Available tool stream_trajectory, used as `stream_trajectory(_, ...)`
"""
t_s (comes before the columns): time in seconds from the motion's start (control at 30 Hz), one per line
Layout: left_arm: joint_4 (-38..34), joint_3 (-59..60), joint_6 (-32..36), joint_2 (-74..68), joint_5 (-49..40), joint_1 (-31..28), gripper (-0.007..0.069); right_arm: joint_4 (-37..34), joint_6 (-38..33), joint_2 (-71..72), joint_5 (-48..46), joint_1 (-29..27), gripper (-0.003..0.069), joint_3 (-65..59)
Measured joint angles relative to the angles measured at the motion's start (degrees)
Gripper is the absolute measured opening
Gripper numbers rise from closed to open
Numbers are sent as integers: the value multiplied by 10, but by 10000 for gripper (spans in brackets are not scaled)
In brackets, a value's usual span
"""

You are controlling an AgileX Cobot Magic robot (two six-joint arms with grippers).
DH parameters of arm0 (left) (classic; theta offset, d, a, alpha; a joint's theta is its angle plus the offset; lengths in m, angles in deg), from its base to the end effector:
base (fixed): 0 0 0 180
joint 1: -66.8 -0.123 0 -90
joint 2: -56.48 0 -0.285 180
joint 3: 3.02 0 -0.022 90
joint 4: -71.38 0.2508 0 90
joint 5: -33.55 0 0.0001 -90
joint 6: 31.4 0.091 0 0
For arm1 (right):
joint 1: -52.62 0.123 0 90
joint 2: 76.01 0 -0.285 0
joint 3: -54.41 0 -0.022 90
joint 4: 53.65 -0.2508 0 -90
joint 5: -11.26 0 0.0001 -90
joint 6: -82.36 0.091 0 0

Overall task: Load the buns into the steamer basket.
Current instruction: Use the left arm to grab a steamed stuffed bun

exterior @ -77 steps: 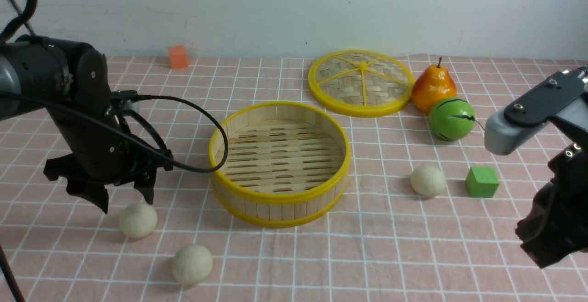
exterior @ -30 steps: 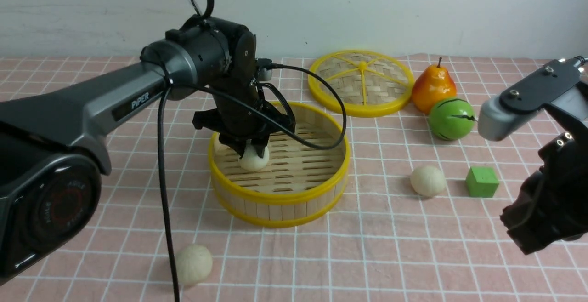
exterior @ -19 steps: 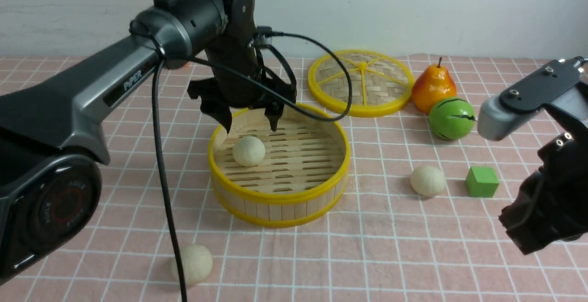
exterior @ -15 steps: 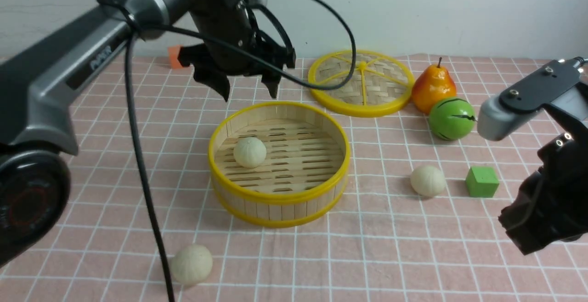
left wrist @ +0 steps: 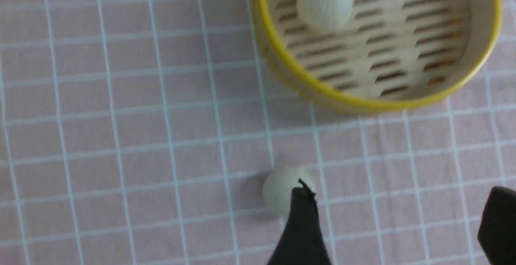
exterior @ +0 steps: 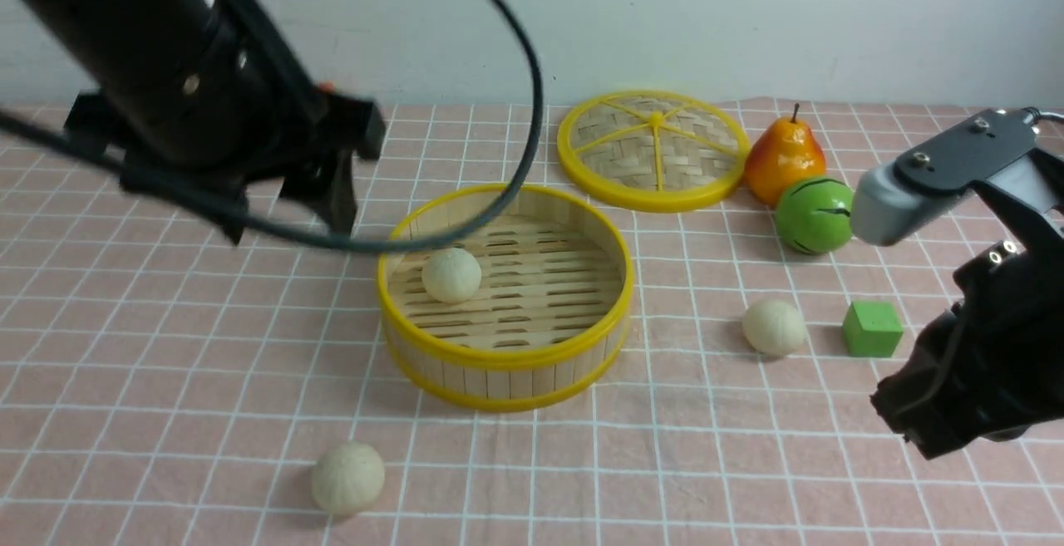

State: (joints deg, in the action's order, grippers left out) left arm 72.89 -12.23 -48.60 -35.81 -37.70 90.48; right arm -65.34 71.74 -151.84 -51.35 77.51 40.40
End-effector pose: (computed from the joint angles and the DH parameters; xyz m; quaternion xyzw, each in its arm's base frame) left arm 0.2729 -0.1172 0.3778 0.0565 0.9733 -0.0653 0.2127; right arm 0.1954 0.1087 0.3430 -0.2718 0.9275 0.1276 0.2227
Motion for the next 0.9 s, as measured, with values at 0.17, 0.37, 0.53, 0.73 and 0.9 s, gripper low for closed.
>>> stream_trajectory(0.17, 0, 202, -25, 64, 74, 0, 535, -2, -1, 0, 6, 0, 41, 0)
stream_trajectory(0.37, -9, 304, -35, 63, 178, 0, 535, -2, -1, 0, 6, 0, 43, 0)
stream_trajectory(0.53, -9, 318, -35, 27, 231, 0, 535, -2, -1, 0, 6, 0, 48, 0)
stream_trajectory(0.73, -9, 318, -35, -24, 277, 0, 535, 5, -1, 0, 1, 0, 56, 0)
stream_trajectory(0.9, -6, 318, -35, -91, 329, 0, 535, 9, -1, 0, -1, 0, 60, 0)
